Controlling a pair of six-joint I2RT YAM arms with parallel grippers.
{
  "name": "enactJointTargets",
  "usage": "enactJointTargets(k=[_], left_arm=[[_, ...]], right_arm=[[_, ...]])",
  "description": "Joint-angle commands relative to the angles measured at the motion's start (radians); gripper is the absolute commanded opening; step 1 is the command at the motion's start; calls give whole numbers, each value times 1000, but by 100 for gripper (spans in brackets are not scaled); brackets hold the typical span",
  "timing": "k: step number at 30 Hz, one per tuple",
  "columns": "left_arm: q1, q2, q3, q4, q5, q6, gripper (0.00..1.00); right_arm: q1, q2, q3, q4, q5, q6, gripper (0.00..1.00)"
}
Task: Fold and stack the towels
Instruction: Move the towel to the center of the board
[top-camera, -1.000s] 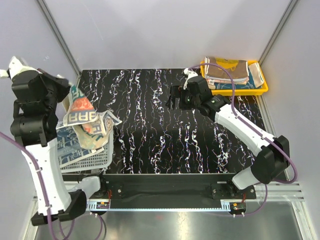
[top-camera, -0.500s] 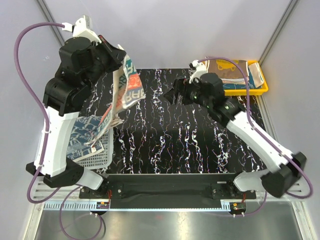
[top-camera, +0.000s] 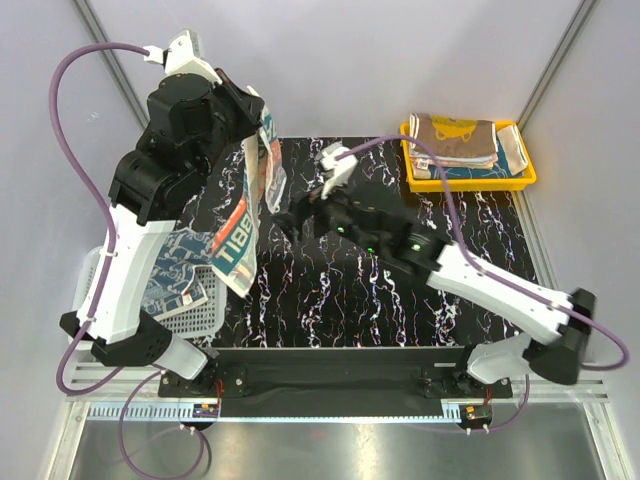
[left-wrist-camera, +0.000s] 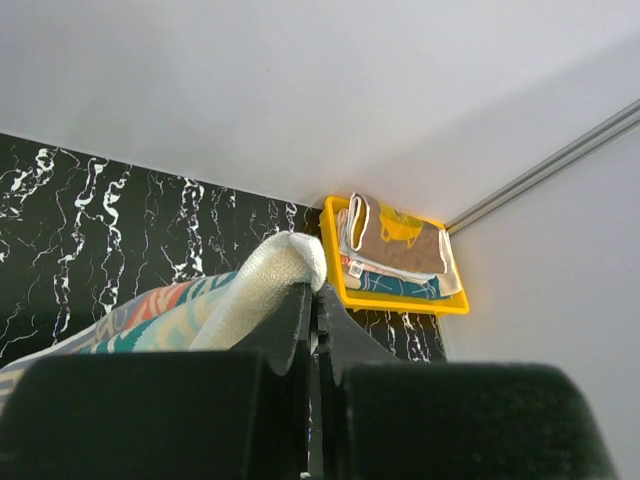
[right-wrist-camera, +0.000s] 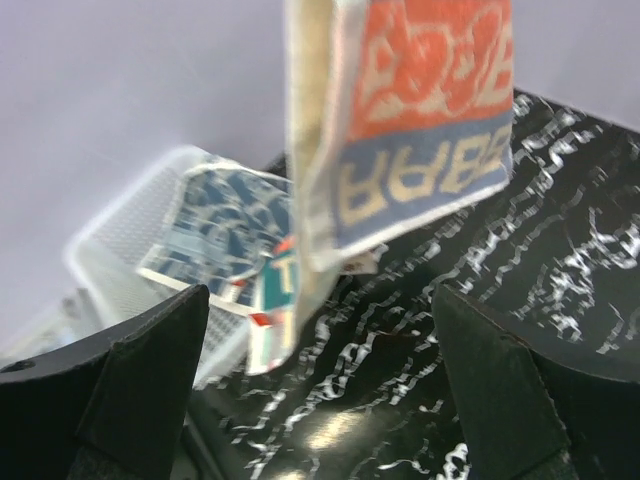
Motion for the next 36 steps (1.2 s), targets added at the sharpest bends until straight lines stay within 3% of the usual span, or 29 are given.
enactJointTargets(k=[1,11,18,27,32,33,36], left_arm=[[-12,-4,3,72,-36,-4,0],[-13,-19,-23,64,-39,12,0],[-15,-30,-40,65,-40,24,0],[-13,-34,-37,62,-33,33,0],[-15,-45,-37,55,-34,38,0],[-15,-45,-37,55,-36,39,0],[-13,-51,-37,52,-36,41,0]], right_arm=[[28,104,67,46,125,-79,100],[72,229,145,66,310,-77,100],[85,284,194,95,384,-106,87],[92,361,277,-12,436,-87,84],[92,370,270,-23,484,-83,66],[92,368,265,-20,489,-85,56],[92,352,248,-12,513,-96,40]])
